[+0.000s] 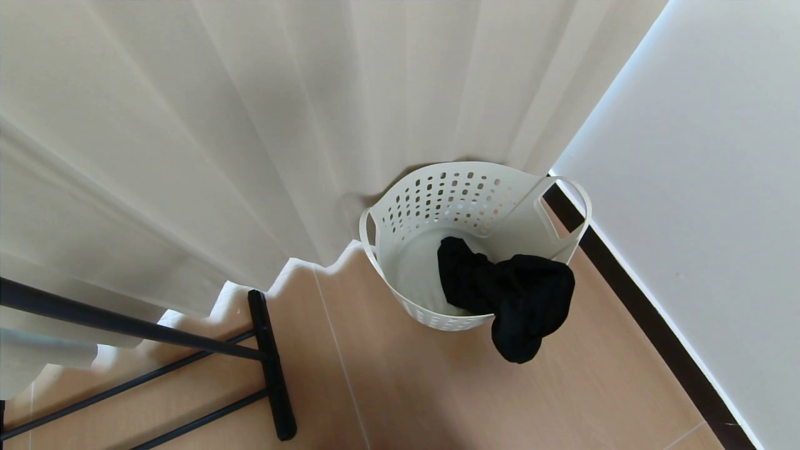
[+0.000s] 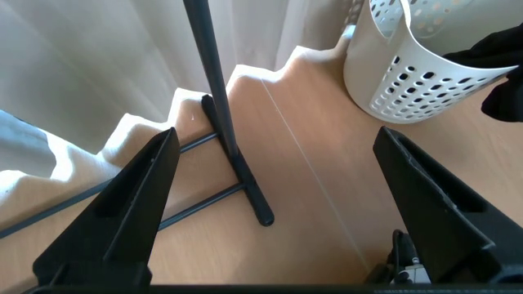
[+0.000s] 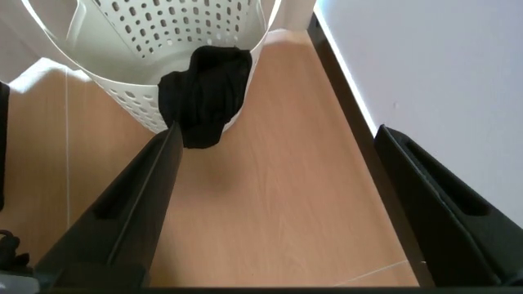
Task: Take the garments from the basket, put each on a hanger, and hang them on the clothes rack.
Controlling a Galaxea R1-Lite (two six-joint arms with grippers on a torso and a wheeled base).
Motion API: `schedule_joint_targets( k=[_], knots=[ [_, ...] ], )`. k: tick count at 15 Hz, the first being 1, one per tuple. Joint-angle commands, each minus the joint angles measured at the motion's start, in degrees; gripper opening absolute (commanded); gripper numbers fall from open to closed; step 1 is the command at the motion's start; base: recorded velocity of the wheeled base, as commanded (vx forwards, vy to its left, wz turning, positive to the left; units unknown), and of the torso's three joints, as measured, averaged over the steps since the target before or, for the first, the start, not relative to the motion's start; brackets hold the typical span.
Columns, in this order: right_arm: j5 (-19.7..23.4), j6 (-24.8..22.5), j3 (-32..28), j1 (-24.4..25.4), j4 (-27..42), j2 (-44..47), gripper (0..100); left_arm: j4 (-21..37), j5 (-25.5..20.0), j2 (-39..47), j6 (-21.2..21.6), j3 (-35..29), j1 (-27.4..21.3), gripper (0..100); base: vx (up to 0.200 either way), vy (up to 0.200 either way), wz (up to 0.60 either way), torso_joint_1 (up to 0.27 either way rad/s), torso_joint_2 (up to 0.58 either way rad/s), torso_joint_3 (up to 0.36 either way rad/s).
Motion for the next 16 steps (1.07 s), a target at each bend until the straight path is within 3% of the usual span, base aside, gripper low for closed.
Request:
schedule_joint_targets(
  k=[1, 2, 5, 8, 13, 16],
  knots=[
    [0.70, -0.72, 0.00, 1.52, -0.19, 3.64, 100, 0.02, 0.05, -0.02, -0.05, 0.00, 0.06, 100, 0.000, 0.000, 0.00, 0.000, 0.00, 0.000],
    [2.98, -4.06, 0.00, 5.83, -0.28, 8.83, 100, 0.02, 0.05, -0.11, -0.05, 0.00, 0.06, 100, 0.000, 0.000, 0.00, 0.000, 0.00, 0.000],
    [5.97, -5.29, -2.20, 9.87, -2.74, 21.92, 100, 0.02, 0.05, -0.02, -0.05, 0.00, -0.03, 100, 0.000, 0.000, 0.00, 0.000, 0.00, 0.000],
    [7.55, -6.08, -10.20, 13.38, -11.70, 45.74, 100, 0.02, -0.04, -0.02, -0.05, 0.00, -0.03, 100, 0.000, 0.000, 0.00, 0.000, 0.00, 0.000],
    [7.55, -16.45, -26.54, 22.09, -11.88, 67.63, 100, 0.02, 0.05, -0.02, -0.05, 0.00, -0.03, 100, 0.000, 0.000, 0.00, 0.000, 0.00, 0.000],
    [7.38, -22.43, -42.28, 26.30, -11.88, 81.51, 100, 0.02, 0.05, -0.02, -0.05, 0.00, -0.03, 100, 0.000, 0.000, 0.00, 0.000, 0.00, 0.000]
  ],
)
